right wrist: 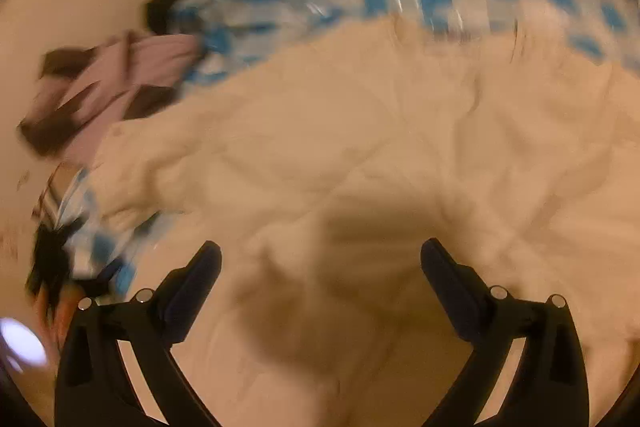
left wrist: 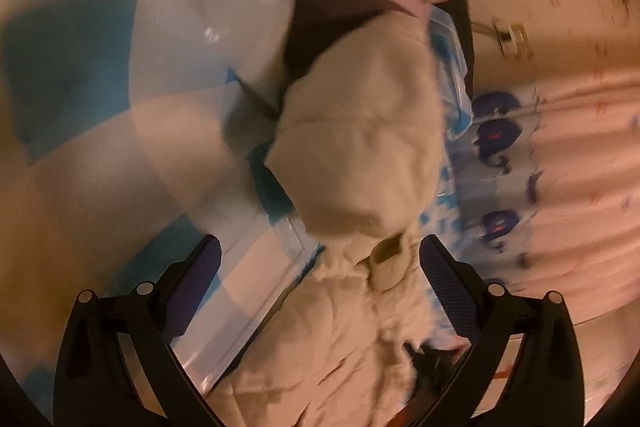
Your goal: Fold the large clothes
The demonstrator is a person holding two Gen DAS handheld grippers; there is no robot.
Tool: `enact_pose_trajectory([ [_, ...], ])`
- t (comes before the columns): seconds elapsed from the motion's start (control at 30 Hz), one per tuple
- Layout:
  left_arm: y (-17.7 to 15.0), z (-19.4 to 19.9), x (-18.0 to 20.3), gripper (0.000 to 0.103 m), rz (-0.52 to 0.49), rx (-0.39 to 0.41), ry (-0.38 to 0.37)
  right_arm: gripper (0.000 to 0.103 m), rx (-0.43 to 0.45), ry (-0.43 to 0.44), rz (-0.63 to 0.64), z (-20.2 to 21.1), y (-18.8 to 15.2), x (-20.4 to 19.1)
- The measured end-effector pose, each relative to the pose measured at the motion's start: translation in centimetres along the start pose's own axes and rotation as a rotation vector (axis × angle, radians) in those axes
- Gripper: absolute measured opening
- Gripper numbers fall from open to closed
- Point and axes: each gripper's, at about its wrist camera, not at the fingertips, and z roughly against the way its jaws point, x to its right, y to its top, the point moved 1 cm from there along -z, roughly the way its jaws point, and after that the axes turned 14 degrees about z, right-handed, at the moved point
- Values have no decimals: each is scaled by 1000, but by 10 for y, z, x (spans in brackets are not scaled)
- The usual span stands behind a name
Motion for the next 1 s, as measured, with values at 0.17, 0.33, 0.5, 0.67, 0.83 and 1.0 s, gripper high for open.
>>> enact_pose_trajectory([
  [0.17,22,-29,9,96,10,-23,-47,96,52,61,-83,50,-72,33],
  [0.33,21,-39,44,43,-154,63,-107,96,100,60,-219,84,-136,70],
  [0.5,-72,-32,125,29,-854,245,56,96,186,90,-279,93,-155,85],
  [0.67,-150,-42,129,42,-1277,-75,57,96,165,61,-156,98,-143,60],
  [0.83,-51,-19,100,91,-685,-12,-70,96,174,67,-141,104,-136,49],
  [1.0,-43,-84,81,91,-598,-179,-95,96,196,86,-11,105,-65,-13],
])
